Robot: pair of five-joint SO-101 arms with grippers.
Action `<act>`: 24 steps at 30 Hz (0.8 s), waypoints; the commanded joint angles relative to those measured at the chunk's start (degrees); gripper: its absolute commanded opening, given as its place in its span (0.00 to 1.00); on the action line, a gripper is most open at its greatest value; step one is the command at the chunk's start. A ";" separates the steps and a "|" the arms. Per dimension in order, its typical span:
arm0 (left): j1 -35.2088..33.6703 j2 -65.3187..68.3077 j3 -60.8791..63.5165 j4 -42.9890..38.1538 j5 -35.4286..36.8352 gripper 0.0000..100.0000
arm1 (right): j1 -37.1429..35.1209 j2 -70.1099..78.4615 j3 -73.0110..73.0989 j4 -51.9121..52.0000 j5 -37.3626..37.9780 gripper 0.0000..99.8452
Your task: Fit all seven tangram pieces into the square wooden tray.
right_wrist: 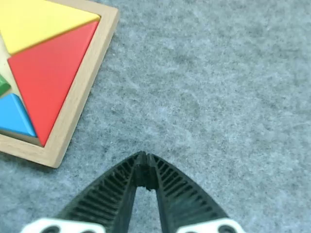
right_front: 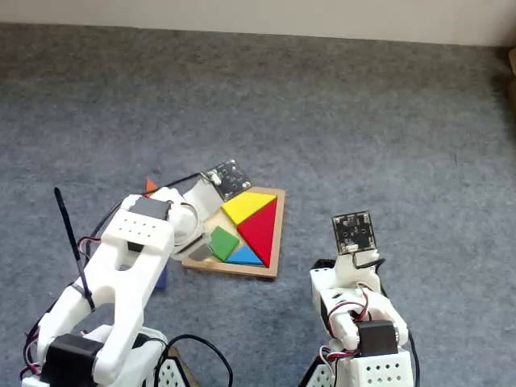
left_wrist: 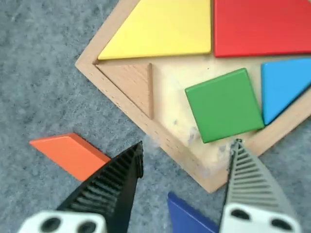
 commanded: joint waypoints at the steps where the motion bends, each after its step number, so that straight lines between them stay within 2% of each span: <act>1: -2.24 -1.98 -0.31 -3.34 -0.44 0.28 | 1.19 -0.57 6.11 0.40 -0.26 0.01; 5: -1.89 -1.89 1.45 -6.15 -0.62 0.28 | 1.19 -0.57 6.11 0.40 -0.26 0.01; 10: 2.24 -1.89 6.11 -11.96 -0.35 0.28 | 1.19 -0.57 6.11 0.40 -0.26 0.01; 16: 6.02 -1.89 7.08 -12.66 1.32 0.28 | 1.19 -0.57 6.11 0.40 -0.26 0.01; 24: 3.03 -2.51 2.07 -11.69 2.55 0.28 | 1.19 -0.57 6.11 0.40 -0.26 0.01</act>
